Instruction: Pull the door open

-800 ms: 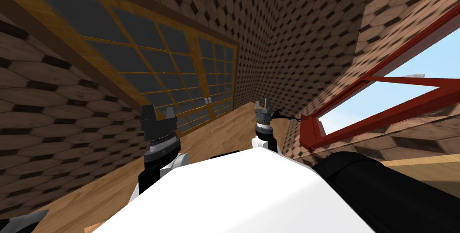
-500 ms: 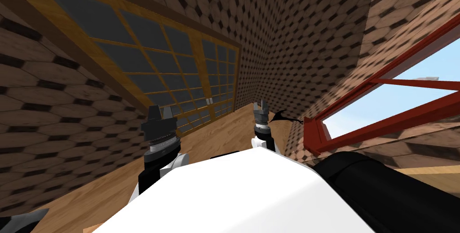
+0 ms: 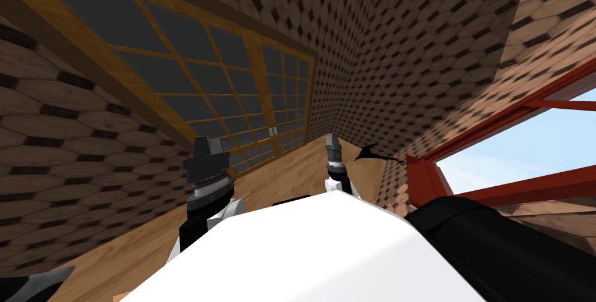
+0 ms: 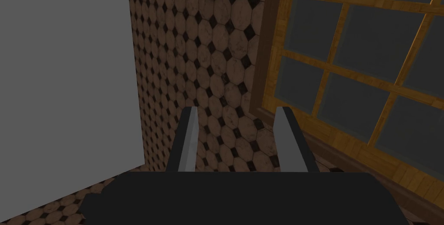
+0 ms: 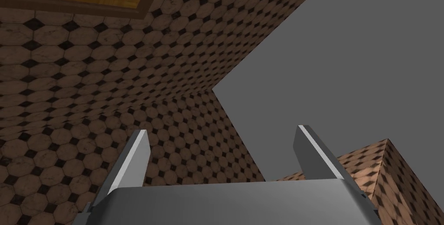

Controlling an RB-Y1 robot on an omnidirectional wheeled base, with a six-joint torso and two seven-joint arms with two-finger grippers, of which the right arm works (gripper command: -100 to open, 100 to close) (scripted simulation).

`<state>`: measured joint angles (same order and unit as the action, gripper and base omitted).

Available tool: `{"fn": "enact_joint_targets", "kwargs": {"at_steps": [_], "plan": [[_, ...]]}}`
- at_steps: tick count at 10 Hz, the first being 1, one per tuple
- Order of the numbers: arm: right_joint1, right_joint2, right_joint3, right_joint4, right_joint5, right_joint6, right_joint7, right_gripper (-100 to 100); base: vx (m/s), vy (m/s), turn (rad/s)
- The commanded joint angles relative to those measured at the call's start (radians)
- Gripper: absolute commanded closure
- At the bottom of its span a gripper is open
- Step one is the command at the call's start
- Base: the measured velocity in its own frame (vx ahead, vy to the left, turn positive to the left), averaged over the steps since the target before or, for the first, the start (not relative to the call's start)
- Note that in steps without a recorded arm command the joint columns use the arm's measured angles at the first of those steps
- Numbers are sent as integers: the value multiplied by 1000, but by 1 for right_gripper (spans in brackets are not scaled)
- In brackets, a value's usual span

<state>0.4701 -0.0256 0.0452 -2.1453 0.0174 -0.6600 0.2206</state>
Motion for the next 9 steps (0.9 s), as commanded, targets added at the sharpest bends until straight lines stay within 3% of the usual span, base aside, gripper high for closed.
{"fn": "enact_joint_targets", "kwargs": {"at_steps": [1, 9], "plan": [[-14, -8, -4, 45, 10, -8, 33, -100, 118, 71, 73], [-78, -45, -34, 251, 48, -44, 165, -100, 97, 44, 57]]}}
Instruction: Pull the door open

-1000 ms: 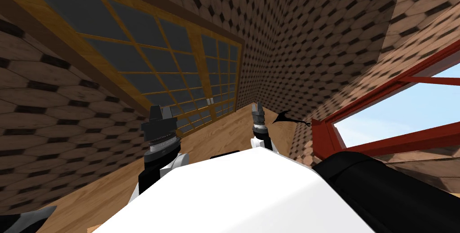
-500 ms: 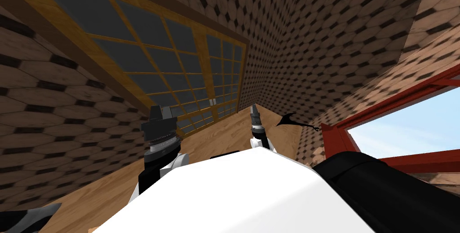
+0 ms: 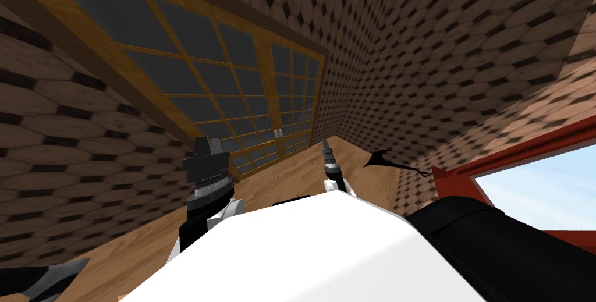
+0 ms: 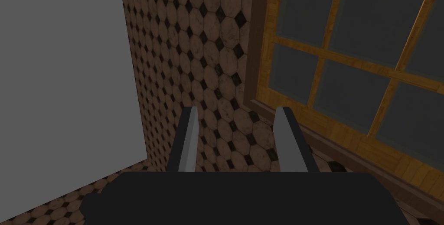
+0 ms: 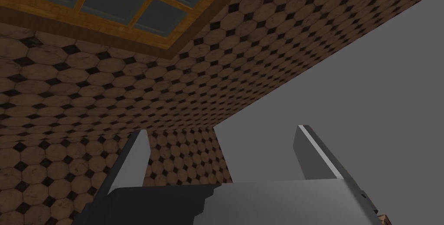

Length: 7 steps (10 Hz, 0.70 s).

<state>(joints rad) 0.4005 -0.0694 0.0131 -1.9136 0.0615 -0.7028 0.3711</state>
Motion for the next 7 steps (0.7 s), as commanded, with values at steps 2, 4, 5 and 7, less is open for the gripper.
{"fn": "enact_joint_targets", "kwargs": {"at_steps": [2, 4, 5, 7], "plan": [[-27, -10, -10, 77, 15, -12, 53, -100, 106, 55, 66], [-46, -19, -19, 136, 26, -23, 90, -100, 108, 49, 63], [-56, -24, -23, 164, 32, -28, 110, -100, 104, 47, 67], [-75, -32, -32, 229, 44, -39, 150, -100, 101, 42, 70]]}}
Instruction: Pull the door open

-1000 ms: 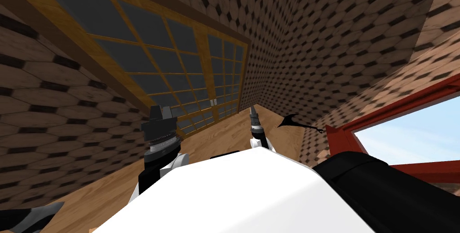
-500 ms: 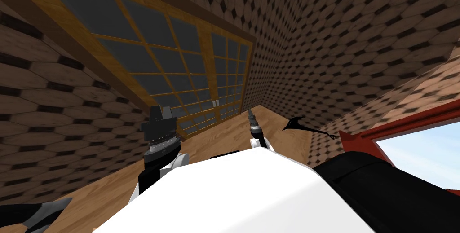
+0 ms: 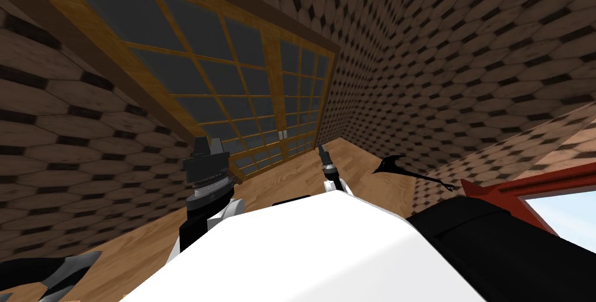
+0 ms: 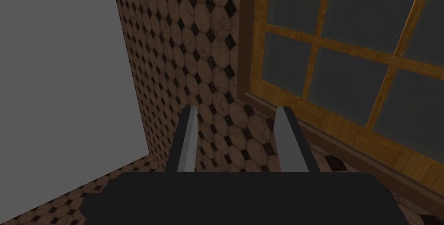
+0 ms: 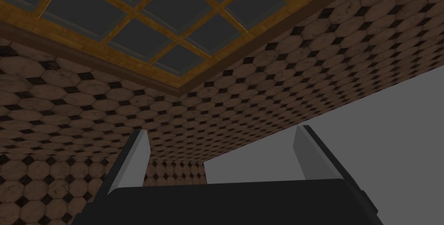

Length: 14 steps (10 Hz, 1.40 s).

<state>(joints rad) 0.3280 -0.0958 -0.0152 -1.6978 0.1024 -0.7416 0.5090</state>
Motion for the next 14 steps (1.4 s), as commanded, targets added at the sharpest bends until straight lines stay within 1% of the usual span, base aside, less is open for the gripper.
{"fn": "enact_joint_targets", "kwargs": {"at_steps": [1, 6, 7, 9, 10, 14], "plan": [[-13, -10, -8, 46, 9, -6, 33, -100, 110, 56, 79], [-64, -30, -31, 205, 38, -35, 135, -100, 108, 51, 73], [-64, -30, -31, 206, 38, -35, 135, -100, 73, 38, 14], [-84, -37, -41, 270, 50, -46, 176, -100, 76, 20, 58], [-84, -37, -41, 270, 50, -46, 176, -100, 59, 25, 29], [-125, -52, -59, 392, 74, -69, 258, -100, 89, 40, 66]]}}
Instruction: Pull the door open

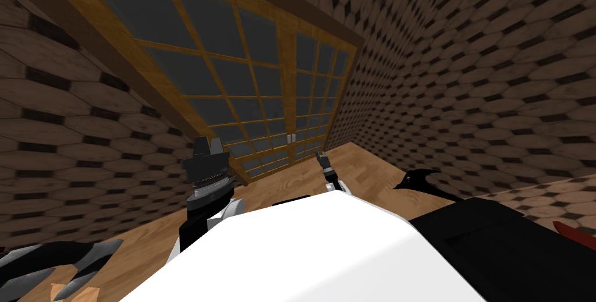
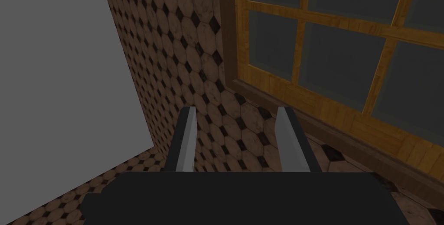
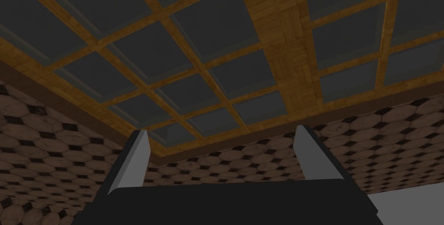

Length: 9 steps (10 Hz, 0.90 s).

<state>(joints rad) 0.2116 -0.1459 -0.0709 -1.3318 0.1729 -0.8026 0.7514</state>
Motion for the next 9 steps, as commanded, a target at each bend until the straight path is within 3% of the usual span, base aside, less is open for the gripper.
{"fn": "enact_joint_targets", "kwargs": {"at_steps": [1, 9], "plan": [[-9, -1, -3, 31, 4, -8, 16, -100, 84, 24, 26], [-78, -23, -34, 242, 43, -46, 152, -100, 93, 29, 58]]}}
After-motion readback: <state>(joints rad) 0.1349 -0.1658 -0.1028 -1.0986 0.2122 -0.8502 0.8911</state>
